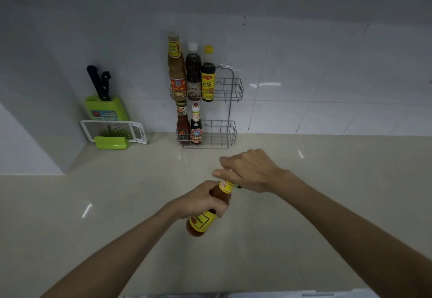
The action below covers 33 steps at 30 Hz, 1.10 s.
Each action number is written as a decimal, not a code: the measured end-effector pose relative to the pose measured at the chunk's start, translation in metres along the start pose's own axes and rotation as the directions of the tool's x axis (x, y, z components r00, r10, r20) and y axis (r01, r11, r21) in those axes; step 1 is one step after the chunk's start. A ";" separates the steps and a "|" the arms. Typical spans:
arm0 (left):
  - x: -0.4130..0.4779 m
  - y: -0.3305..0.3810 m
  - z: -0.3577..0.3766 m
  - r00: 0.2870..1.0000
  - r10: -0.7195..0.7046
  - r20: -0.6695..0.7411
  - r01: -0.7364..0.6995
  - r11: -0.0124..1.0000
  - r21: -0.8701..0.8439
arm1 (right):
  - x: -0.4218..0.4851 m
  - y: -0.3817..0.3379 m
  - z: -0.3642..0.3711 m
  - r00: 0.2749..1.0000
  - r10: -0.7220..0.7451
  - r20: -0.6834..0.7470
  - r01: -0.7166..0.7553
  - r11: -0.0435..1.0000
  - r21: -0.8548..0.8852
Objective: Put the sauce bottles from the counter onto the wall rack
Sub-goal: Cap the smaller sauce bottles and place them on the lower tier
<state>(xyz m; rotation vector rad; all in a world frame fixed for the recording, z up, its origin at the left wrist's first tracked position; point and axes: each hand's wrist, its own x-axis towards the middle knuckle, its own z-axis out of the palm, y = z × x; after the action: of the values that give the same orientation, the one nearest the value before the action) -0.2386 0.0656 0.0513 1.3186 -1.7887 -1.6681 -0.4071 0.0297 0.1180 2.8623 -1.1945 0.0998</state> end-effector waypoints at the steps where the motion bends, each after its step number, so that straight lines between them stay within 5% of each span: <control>1: -0.002 0.003 -0.005 0.995 0.019 0.100 -0.018 1.000 -0.013 | 0.000 0.001 -0.001 0.988 -0.141 -0.067 0.136 0.989 -0.065; 3: -0.002 0.005 -0.006 0.994 0.053 0.100 -0.049 0.998 -0.039 | 0.003 -0.003 0.000 0.960 -0.222 -0.170 0.191 0.965 -0.180; 5: 0.001 0.006 0.004 0.988 0.015 -0.156 -0.023 0.998 -0.052 | 0.009 -0.009 0.002 0.981 -0.022 -0.192 -0.014 0.983 -0.184; 8: 0.011 -0.005 0.023 0.824 0.027 -0.566 0.068 0.987 0.146 | 0.022 -0.018 0.012 0.928 0.359 0.095 -0.342 0.926 -0.159; 11: 0.011 -0.008 0.018 0.896 -0.017 -0.444 0.043 0.998 0.050 | 0.022 -0.013 0.006 0.913 0.351 0.208 -0.363 0.931 0.022; 13: 0.006 -0.006 0.003 0.962 -0.023 -0.272 -0.006 0.994 -0.105 | 0.015 -0.007 0.001 0.985 0.169 0.018 -0.170 0.985 0.016; 15: 0.004 -0.001 -0.004 0.975 0.018 -0.222 -0.037 0.996 -0.079 | 0.009 -0.003 0.002 0.990 0.005 -0.141 -0.019 0.995 -0.100; 17: 0.007 0.003 0.002 0.941 0.021 -0.337 -0.001 0.998 0.059 | 0.013 -0.003 0.009 0.977 0.156 -0.142 -0.166 0.984 -0.058; 20: 0.010 0.006 0.015 0.855 -0.023 -0.517 0.084 0.992 0.095 | 0.035 -0.004 0.018 0.837 0.539 0.100 -0.546 0.805 0.231; 22: 0.008 0.005 0.010 0.889 -0.043 -0.457 0.078 0.995 0.059 | 0.042 0.002 0.013 0.830 0.547 0.111 -0.552 0.776 0.305; 27: -0.008 -0.013 -0.019 0.997 -0.054 -0.051 0.049 0.995 -0.089 | 0.048 0.022 -0.010 0.868 0.483 0.117 -0.484 0.770 0.415; 30: -0.002 -0.026 -0.020 0.983 -0.027 -0.181 0.003 0.991 -0.132 | 0.058 0.017 -0.003 0.862 0.503 0.060 -0.441 0.688 0.576; 33: 0.012 -0.037 -0.026 0.948 -0.057 -0.312 0.018 0.992 -0.125 | 0.058 0.002 0.016 0.841 0.497 0.215 -0.457 0.440 0.773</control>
<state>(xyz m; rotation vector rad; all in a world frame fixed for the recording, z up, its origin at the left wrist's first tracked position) -0.2107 0.0463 0.0198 1.4770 -1.4641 -1.4602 -0.3669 -0.0140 0.1063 2.9433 -2.4632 0.9729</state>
